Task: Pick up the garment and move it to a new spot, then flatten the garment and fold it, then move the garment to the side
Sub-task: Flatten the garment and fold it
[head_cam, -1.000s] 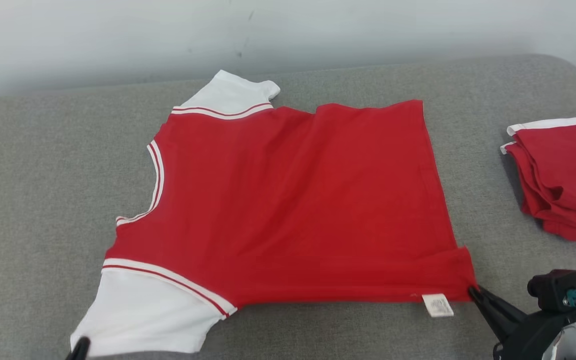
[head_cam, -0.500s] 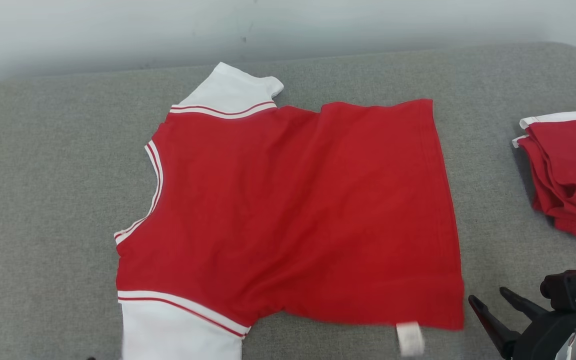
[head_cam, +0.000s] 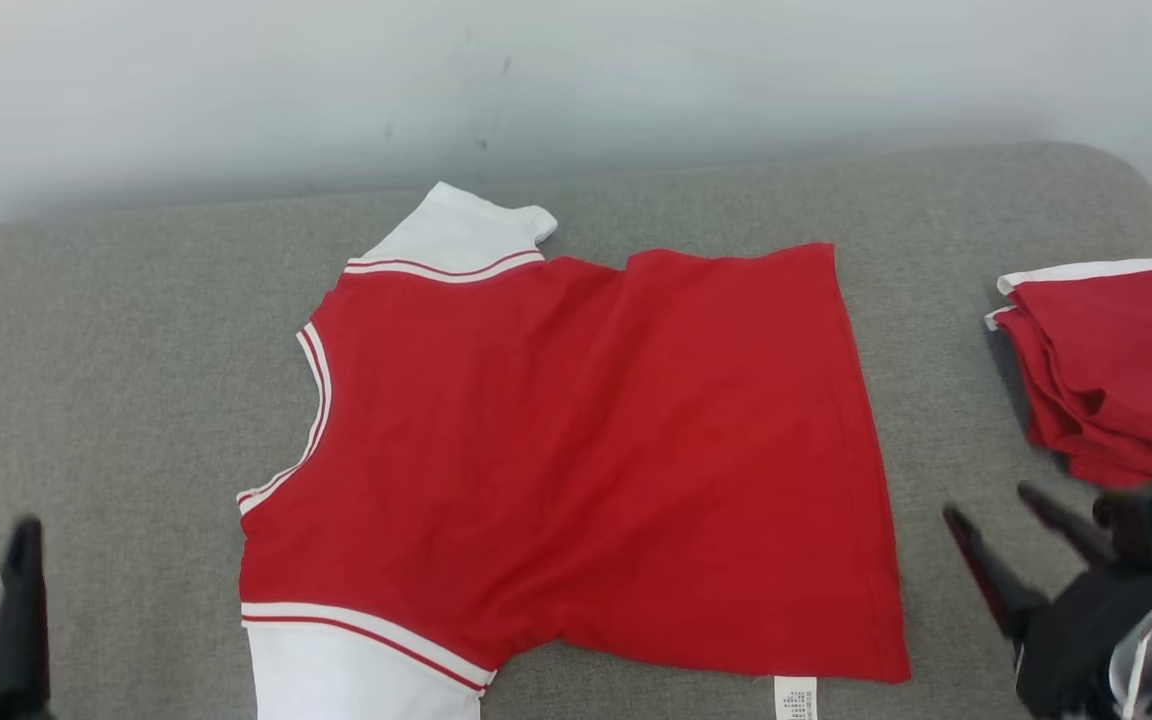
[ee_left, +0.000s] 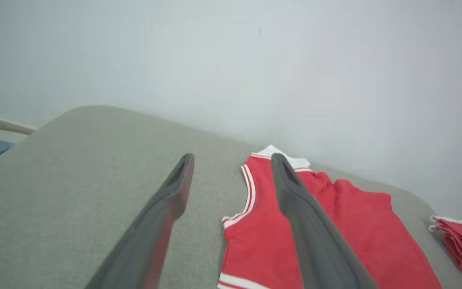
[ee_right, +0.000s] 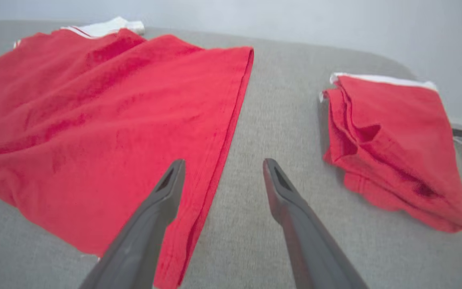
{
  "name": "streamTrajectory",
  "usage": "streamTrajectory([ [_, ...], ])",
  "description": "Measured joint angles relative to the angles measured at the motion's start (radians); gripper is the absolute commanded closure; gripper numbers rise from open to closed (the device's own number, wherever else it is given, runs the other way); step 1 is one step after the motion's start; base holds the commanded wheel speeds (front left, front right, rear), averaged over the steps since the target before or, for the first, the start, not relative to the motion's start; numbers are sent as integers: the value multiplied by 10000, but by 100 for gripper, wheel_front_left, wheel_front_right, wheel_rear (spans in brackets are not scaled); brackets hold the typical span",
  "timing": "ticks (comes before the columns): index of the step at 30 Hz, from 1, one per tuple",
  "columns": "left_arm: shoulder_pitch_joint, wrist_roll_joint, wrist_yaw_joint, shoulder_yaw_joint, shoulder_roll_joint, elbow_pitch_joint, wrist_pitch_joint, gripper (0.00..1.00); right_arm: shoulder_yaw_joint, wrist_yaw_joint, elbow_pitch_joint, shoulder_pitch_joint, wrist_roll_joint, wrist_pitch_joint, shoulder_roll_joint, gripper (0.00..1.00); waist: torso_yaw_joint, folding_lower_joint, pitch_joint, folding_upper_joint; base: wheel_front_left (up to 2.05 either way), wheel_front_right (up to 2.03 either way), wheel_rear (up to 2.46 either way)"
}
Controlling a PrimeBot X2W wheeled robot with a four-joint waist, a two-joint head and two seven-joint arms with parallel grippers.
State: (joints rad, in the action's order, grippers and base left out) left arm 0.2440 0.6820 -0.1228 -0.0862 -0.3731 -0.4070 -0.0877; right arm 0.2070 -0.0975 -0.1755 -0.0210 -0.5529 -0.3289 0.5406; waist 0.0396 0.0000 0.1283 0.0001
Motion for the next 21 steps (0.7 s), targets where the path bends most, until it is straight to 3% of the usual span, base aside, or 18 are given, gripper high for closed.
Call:
streamTrajectory([
  [6, -1508, -1521, -6, 882, 1175, 203, 1551, 0, 157, -130, -21, 1128, 798, 1233, -1051, 0, -214, 0, -399, 0, 0, 0, 0],
  [12, -1688, -2539, -8, 1860, 1540, 1083, 1967, 0, 347, -192, 552, 1235, 1208, 2082, -1837, 0, -505, 0, -693, 0, 0, 0, 0],
  [21, -1893, -3699, -12, 2742, 1398, 2395, 2029, 0, 215, -257, 1438, 1198, 1501, 3335, -2520, 0, -1069, 0, -1030, 0, 0, 0, 0],
])
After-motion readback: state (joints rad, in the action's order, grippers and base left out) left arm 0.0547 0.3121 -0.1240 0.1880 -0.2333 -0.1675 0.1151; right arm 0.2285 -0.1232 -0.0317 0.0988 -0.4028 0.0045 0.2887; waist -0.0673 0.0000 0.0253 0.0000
